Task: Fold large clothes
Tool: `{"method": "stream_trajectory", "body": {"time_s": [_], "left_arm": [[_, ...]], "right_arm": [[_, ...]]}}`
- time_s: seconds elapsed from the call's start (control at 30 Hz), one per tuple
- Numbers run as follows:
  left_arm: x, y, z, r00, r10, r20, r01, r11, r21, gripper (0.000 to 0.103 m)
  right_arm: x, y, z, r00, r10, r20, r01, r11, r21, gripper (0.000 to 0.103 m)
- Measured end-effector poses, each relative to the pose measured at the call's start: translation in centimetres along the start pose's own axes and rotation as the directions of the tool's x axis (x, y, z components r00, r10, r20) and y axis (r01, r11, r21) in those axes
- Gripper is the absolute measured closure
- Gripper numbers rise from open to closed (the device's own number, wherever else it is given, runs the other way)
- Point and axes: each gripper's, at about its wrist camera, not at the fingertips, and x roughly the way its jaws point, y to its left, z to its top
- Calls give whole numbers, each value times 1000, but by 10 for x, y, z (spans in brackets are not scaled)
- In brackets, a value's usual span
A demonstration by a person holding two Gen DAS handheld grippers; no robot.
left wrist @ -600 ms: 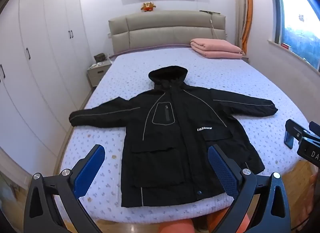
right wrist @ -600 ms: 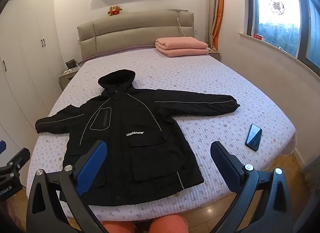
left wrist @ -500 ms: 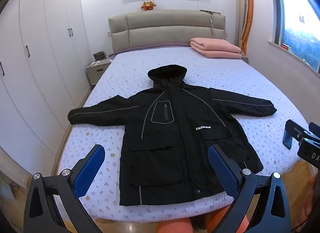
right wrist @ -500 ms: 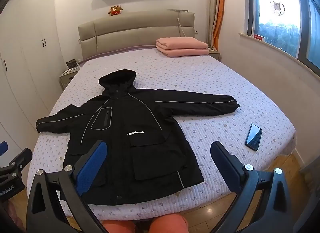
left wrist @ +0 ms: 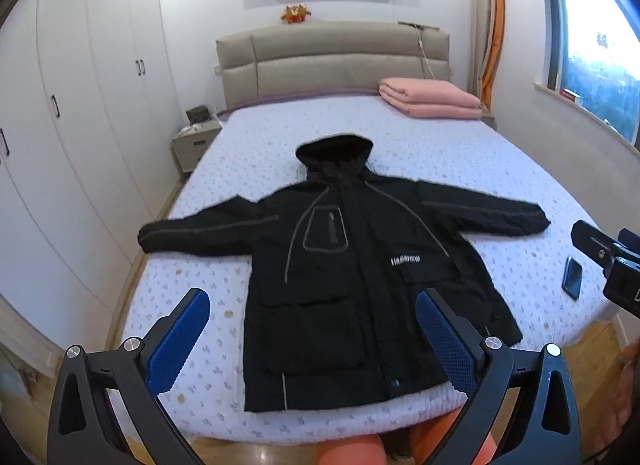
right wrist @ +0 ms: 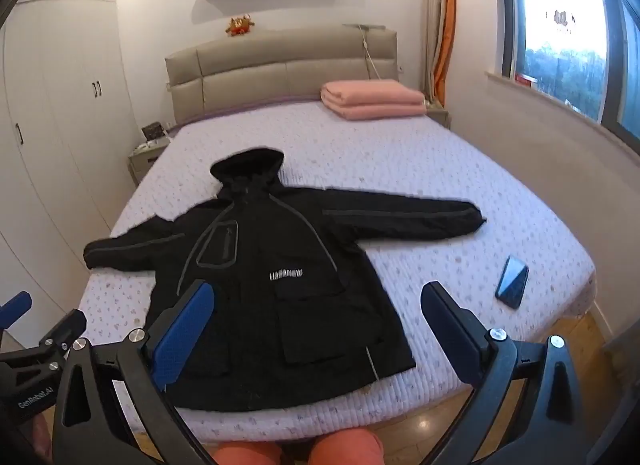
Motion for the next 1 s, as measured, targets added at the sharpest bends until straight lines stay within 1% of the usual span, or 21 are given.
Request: {"method": "stream_trajectory", "body": {"time_s": [0.1, 0.2, 0.33, 0.47, 0.57, 1.0], "left_arm": [[-8, 2, 16, 1000, 4, 30, -3, 1000, -12, 0], [-7, 13, 30, 999, -5, 37, 6, 999, -32, 0], [-8, 12, 33, 999, -10, 38, 11, 999, -46, 0], [-6, 9, 28, 1000, -10, 28, 11, 999, -43, 0], [-4, 9, 24, 1000, 4, 24, -3, 999, -41, 0], [15, 9, 19, 1000, -5, -14, 4, 999, -37, 0]], "right_arm": [[-13, 6, 16, 999, -2, 46, 3, 1000, -11, 0], [-19, 12, 29, 998, -3, 65, 4, 1000, -17, 0], [-22, 14, 38, 997, 11, 71, -11, 1000, -4, 0], [-20, 15, 37, 998, 14, 64, -13, 1000, -8, 0], [-19, 14, 33, 998, 12, 55, -12, 1000, -10, 0], [3, 13, 20, 1000, 2, -6, -2, 1000, -15, 0]]}}
